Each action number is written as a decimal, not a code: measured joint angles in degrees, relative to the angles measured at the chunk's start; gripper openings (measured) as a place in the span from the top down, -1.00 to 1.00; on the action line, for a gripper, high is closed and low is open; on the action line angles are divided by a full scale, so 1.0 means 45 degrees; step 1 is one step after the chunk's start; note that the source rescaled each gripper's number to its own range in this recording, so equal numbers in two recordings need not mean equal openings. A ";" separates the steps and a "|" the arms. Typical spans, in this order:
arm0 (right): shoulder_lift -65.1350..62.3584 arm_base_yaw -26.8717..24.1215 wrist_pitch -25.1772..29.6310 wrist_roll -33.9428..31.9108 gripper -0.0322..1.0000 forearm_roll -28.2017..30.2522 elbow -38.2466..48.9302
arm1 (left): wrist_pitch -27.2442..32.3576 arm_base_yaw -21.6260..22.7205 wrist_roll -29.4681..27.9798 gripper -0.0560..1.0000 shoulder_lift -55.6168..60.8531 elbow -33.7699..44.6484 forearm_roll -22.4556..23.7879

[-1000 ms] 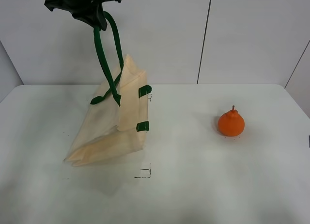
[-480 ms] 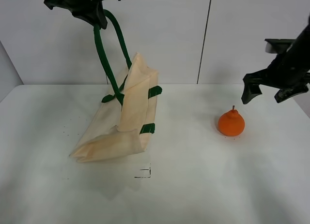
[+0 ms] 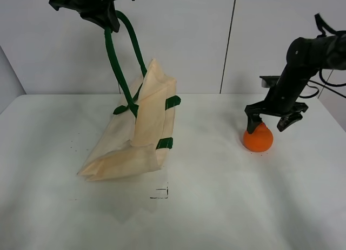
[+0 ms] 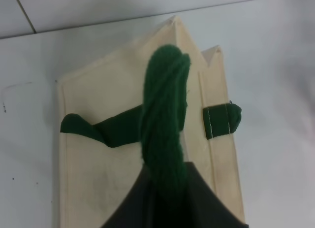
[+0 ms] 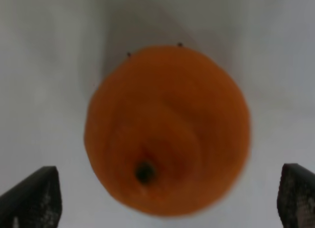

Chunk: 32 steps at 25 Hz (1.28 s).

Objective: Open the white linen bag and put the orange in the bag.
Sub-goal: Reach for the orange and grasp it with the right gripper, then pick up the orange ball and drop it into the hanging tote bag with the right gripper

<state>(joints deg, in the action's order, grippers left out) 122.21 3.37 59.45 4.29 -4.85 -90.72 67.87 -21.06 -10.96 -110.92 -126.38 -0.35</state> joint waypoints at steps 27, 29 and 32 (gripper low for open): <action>0.1237 0.0357 -0.1170 -0.1232 -0.48 0.1078 -0.0123 | 0.0000 0.0000 0.0003 0.89 0.0000 0.0000 0.0000; 0.1237 0.0357 -0.0894 -0.1232 0.14 0.1078 -0.0333 | 0.0000 0.0000 0.0003 0.89 0.0000 0.0000 0.0000; 0.1170 0.0357 -0.0175 -0.1244 0.91 0.1078 -0.1014 | 0.0000 0.0000 0.0003 0.89 0.0000 0.0000 0.0000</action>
<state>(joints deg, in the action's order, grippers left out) 127.48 4.98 58.66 -1.30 0.00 -95.28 67.87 -21.06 -10.94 -110.92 -126.38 -0.35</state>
